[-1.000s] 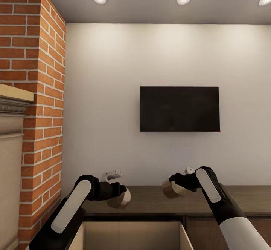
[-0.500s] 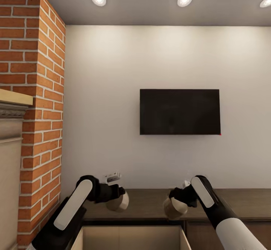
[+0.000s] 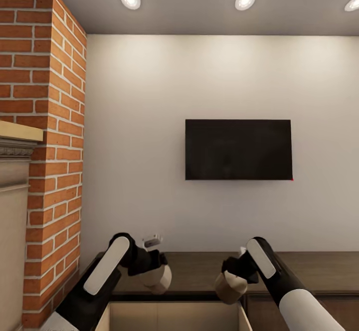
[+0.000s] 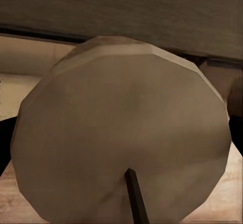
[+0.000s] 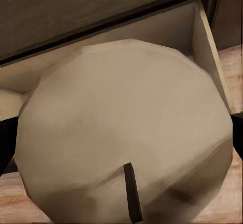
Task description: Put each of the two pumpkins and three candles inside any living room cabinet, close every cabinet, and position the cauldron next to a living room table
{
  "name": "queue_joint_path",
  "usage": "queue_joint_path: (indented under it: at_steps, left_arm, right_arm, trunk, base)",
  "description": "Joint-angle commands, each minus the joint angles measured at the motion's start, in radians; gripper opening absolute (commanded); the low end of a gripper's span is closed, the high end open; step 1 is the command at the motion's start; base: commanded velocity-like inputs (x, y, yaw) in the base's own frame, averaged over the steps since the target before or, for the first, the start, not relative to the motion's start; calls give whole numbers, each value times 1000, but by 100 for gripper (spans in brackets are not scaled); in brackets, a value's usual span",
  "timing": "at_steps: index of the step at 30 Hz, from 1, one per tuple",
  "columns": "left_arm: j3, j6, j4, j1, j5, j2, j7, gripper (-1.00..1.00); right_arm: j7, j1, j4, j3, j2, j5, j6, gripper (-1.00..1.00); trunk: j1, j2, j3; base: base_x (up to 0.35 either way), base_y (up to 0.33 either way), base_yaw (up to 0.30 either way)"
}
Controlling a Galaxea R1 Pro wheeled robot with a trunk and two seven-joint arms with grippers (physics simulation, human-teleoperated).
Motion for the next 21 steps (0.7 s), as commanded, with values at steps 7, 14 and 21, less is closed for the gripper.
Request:
queue_joint_path:
  at_steps: [7,14,21]
  left_arm:
    - [0,0,153,-52,12,-36,4,-100]
    - [-1,-1,187,-64,1,-50,-51,-100]
    - [-4,-2,217,-76,-6,-57,-70,-100]
  right_arm:
    - [-8,-1,-1,11,1,-8,-6,-100]
    - [-8,-1,0,11,2,-8,-22,-100]
    - [-7,-1,1,12,2,-8,-28,-100]
  trunk:
    - [0,-1,-1]
    - [0,-1,-1]
    - [0,-1,-1]
  base:
    - [0,0,0]
    - [0,0,0]
    - [0,0,0]
